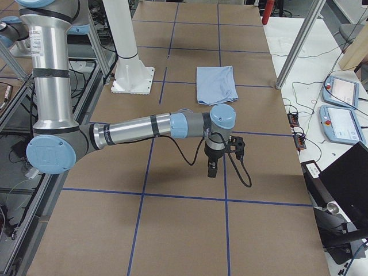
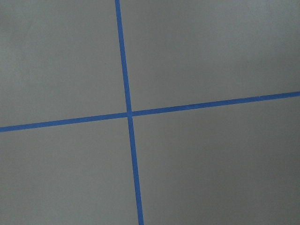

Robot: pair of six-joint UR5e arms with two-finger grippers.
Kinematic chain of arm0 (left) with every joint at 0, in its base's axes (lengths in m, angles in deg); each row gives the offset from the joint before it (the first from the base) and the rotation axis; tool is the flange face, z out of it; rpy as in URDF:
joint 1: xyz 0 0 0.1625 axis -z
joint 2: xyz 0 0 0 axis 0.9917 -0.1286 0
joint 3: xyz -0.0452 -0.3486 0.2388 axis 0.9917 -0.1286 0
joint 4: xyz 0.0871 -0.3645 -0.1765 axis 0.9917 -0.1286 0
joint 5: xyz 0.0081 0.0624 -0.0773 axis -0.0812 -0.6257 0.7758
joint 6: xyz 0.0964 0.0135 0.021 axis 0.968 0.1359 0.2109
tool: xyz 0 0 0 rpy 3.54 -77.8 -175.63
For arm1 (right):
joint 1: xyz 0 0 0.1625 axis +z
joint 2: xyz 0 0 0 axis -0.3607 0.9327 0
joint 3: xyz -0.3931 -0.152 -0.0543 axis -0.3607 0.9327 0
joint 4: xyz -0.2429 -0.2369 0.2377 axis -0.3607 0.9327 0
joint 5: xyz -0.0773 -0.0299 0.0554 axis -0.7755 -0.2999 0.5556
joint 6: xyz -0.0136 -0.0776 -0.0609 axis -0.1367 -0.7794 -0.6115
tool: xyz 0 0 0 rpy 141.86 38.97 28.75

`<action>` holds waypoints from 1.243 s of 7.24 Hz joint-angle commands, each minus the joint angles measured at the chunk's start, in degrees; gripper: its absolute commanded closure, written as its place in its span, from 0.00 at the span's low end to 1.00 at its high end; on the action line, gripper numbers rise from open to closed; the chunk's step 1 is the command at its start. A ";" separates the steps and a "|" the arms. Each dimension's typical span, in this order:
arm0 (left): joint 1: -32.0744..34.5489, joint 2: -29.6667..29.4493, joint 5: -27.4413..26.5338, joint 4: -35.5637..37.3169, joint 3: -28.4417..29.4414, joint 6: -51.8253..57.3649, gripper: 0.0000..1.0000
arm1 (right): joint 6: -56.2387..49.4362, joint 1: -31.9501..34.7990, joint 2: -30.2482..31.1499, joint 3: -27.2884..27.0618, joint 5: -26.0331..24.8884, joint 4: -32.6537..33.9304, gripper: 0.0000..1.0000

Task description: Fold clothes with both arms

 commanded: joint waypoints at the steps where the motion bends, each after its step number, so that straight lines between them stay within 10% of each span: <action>1: -0.01 -0.53 0.17 -0.56 1.51 0.38 0.00 | 0.04 0.32 0.70 -0.59 2.28 1.49 0.00; 9: 0.26 -0.27 3.34 -8.21 11.01 -0.23 0.00 | 0.92 0.23 0.18 -0.50 3.27 0.35 0.00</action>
